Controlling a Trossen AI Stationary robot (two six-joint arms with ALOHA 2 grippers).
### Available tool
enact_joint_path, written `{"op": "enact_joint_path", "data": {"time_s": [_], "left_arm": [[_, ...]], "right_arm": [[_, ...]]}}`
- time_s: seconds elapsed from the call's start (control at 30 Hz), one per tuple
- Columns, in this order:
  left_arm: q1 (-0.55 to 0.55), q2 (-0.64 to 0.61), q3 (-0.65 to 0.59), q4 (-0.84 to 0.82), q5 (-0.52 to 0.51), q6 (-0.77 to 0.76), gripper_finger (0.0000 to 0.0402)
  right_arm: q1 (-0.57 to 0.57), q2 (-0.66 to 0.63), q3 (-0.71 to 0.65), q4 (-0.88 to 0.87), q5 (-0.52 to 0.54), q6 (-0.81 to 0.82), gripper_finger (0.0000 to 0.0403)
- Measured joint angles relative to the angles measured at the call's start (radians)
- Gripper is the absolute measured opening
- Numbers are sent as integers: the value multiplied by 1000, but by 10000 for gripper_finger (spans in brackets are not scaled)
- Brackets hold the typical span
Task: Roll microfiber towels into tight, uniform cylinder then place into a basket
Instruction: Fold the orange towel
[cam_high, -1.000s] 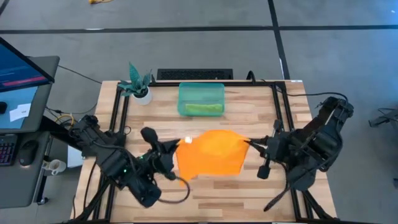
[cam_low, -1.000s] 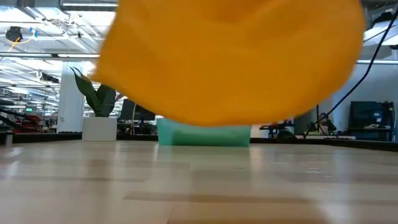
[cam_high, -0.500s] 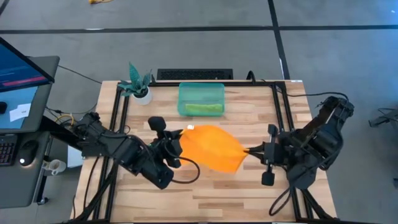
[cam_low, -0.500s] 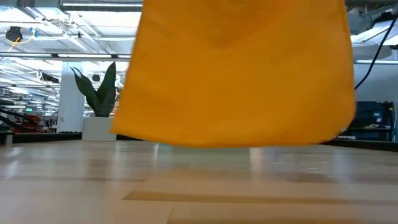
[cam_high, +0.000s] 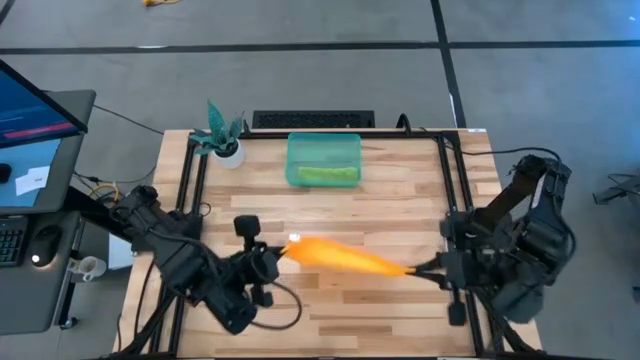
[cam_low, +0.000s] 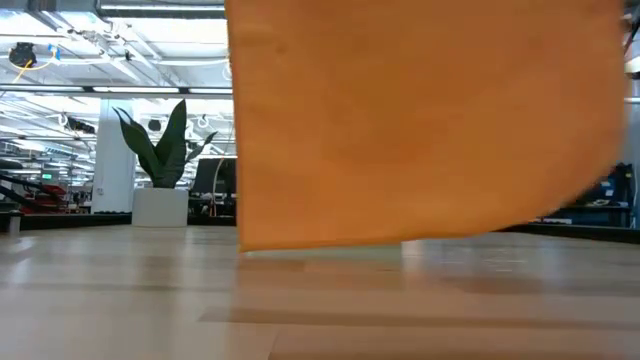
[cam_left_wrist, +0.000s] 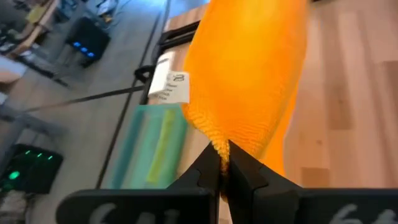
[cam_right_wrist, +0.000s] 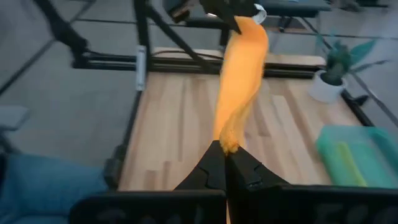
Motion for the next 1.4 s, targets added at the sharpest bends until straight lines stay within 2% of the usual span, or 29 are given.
{"op": "enact_joint_path", "data": {"time_s": [0.17, 0.37, 0.47, 0.6, 0.7, 0.93, 1.13, 1.27, 1.4], "left_arm": [[-41, 0, 41, 6, -6, 0, 1], [-72, -3, 124, 27, -104, -10, 1], [-63, -2, 112, -19, -98, -150, 1], [2, 22, 23, -173, -50, -386, 1], [66, 28, -87, -167, -57, -398, 1], [235, 27, -305, -145, -45, -438, 0], [341, 27, -453, -26, -71, -378, 0], [379, 27, -494, 32, -138, -331, 0], [397, 27, -501, 50, -171, -316, 0]], "right_arm": [[39, 0, 23, 8, 32, 0, 8], [52, 0, 35, -1, 28, -26, 8], [46, -1, 23, -35, 51, 4, 8], [-18, 2, -40, -241, 208, 225, 8], [-93, 2, -116, -345, 269, 407, 8], [-280, 3, -321, -347, 197, 543, 8], [-388, 3, -450, -288, 237, 525, 8], [-459, 3, -552, -148, 234, 425, 8], [-510, 3, -624, -39, 177, 362, 8]]}}
